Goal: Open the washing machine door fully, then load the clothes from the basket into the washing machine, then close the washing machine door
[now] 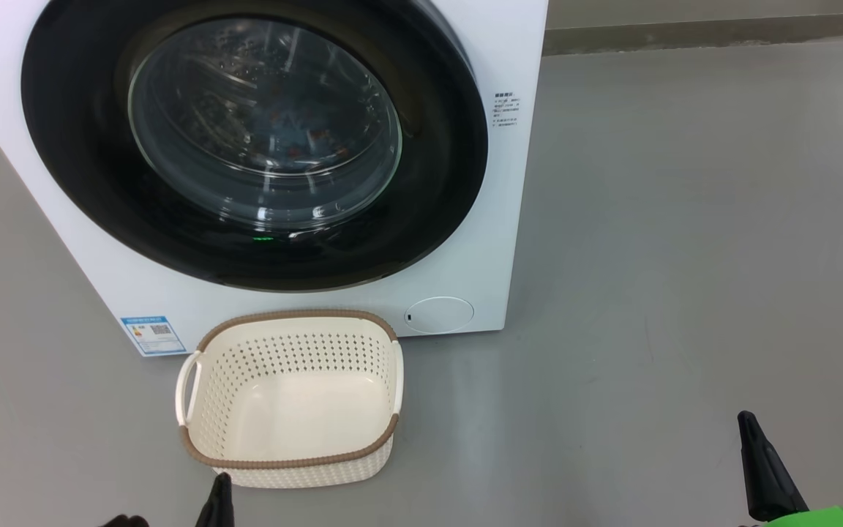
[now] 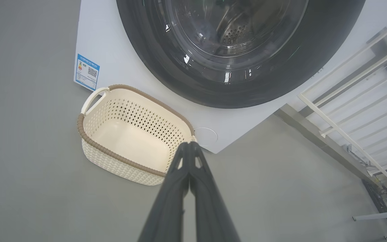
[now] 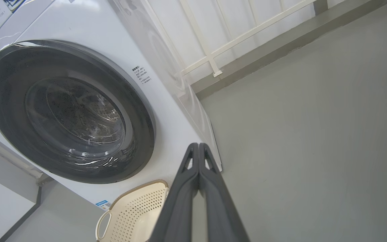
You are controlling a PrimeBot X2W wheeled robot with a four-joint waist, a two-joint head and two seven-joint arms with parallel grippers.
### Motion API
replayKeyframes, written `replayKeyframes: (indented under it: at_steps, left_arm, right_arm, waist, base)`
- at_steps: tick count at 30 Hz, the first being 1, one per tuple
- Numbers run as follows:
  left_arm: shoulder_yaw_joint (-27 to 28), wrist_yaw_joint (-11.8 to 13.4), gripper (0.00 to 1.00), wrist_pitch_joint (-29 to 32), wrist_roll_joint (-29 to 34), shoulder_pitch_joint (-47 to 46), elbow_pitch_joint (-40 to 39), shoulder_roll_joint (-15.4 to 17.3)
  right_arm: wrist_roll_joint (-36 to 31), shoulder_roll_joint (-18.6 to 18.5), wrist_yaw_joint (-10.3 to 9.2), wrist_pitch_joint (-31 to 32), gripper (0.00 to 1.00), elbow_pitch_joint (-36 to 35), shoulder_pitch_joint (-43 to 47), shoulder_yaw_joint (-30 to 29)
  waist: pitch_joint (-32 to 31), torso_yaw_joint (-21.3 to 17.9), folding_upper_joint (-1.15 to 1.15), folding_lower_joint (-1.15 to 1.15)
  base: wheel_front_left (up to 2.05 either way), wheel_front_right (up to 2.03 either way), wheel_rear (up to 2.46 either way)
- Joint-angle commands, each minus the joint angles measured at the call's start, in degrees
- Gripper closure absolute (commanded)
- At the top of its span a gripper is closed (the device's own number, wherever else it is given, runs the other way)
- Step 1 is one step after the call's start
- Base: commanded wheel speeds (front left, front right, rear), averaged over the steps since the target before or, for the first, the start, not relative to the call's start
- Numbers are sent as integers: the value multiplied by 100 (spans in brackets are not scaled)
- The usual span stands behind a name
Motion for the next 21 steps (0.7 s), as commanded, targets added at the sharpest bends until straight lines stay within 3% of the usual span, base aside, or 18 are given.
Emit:
replayKeyframes:
  at_steps: [1,21]
  left_arm:
    - [127,-51,100,42,-188,-263,-111,78]
    - [419,-201,100,361,-1305,-410,-94,107]
  right_arm:
    - [242,-35,-12,66,100,-107,-236,29]
    - [1521,-7,-18,406,100,32,-424,42]
  waist:
    - [2,0,0,-1]
    - [32,1,0,-1]
  base:
    - [0,0,0]
    - [0,0,0]
